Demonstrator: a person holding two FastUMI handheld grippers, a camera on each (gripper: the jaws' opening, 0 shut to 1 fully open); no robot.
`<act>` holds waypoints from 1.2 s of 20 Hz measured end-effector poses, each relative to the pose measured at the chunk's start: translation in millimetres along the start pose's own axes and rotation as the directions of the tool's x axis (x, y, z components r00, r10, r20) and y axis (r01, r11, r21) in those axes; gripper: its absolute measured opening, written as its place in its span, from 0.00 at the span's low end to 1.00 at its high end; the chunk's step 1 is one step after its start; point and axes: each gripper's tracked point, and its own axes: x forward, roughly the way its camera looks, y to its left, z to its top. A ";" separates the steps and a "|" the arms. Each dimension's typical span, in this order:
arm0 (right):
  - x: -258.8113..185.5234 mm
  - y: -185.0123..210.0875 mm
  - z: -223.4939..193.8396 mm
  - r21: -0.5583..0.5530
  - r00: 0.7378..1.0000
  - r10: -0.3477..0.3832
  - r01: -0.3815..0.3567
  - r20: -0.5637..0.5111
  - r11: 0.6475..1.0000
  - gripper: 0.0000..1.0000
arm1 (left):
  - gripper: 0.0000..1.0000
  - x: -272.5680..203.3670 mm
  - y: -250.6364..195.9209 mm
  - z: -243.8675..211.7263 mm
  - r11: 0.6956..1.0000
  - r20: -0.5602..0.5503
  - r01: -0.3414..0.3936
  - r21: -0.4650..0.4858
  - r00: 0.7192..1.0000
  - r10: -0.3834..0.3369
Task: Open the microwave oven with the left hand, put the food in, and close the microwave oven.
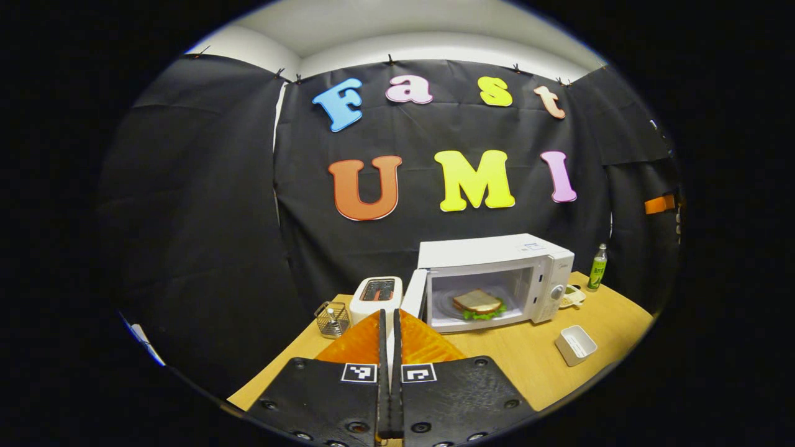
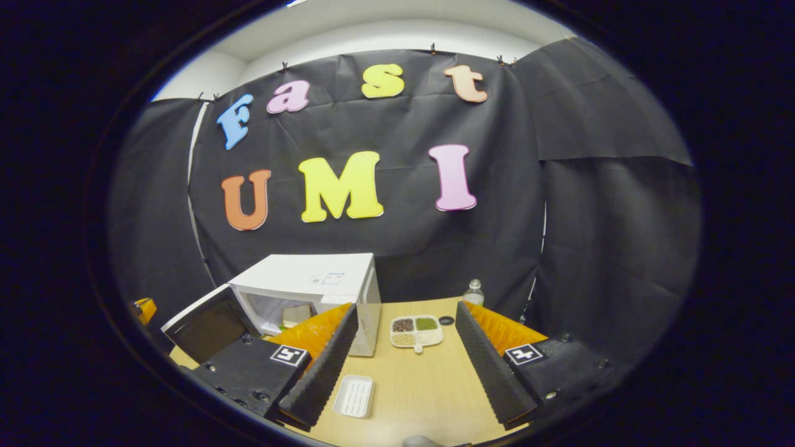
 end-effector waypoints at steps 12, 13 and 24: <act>-13.5 27.3 -14.4 0.023 0.998 0.017 -0.016 -0.063 1.000 1.00 | 0.00 29.4 68.6 -113.5 0.998 -0.151 -0.063 -0.019 0.987 0.060; -15.3 30.0 -16.1 0.025 0.997 0.019 -0.017 -0.068 1.000 0.92 | 0.00 31.4 64.2 -120.0 0.999 -0.162 -0.045 -0.017 0.986 0.042; -22.8 32.2 -27.4 0.002 0.994 0.035 -0.035 -0.101 0.999 0.92 | 0.00 28.6 -5.2 -116.7 0.997 -0.168 0.076 -0.007 0.983 -0.076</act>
